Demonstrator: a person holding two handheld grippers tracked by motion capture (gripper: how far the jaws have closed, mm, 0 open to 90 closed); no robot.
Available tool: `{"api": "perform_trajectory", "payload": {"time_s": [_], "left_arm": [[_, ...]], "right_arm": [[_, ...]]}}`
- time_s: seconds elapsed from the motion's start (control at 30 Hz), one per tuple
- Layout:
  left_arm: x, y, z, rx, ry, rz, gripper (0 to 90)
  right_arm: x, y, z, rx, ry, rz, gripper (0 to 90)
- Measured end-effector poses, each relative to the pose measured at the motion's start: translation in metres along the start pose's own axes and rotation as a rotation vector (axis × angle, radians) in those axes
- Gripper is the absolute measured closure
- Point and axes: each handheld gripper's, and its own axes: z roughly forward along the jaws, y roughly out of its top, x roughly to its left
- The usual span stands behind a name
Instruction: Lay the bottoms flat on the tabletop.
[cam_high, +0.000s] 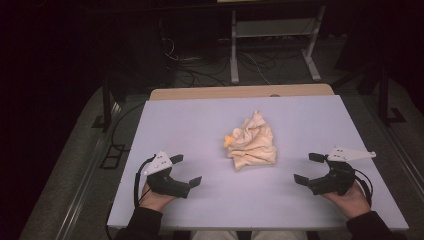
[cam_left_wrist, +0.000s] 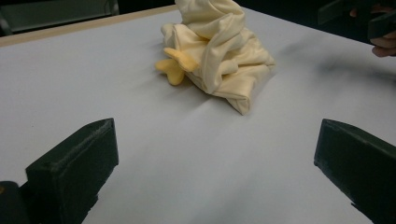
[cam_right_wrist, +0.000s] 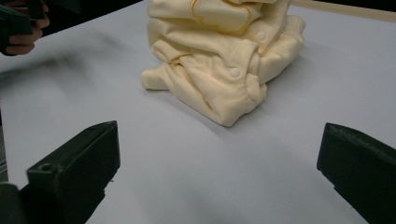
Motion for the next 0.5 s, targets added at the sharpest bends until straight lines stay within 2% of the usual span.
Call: {"api": "perform_trajectory", "payload": {"time_s": [0.1,0.2,0.5], "left_arm": [[-0.002,0.005,0.002,0.035,-0.006,0.026,0.0],[-0.001,0.009,0.003,0.053,-0.007,0.032,0.0],[0.007,0.026,0.002,0.064,0.001,0.040,0.0]], "right_arm": [[-0.001,0.005,0.000,0.024,0.006,0.020,0.0],[-0.001,0.011,-0.001,0.031,0.007,0.016,0.0],[-0.011,0.029,0.000,0.061,0.015,0.035,0.0]]}}
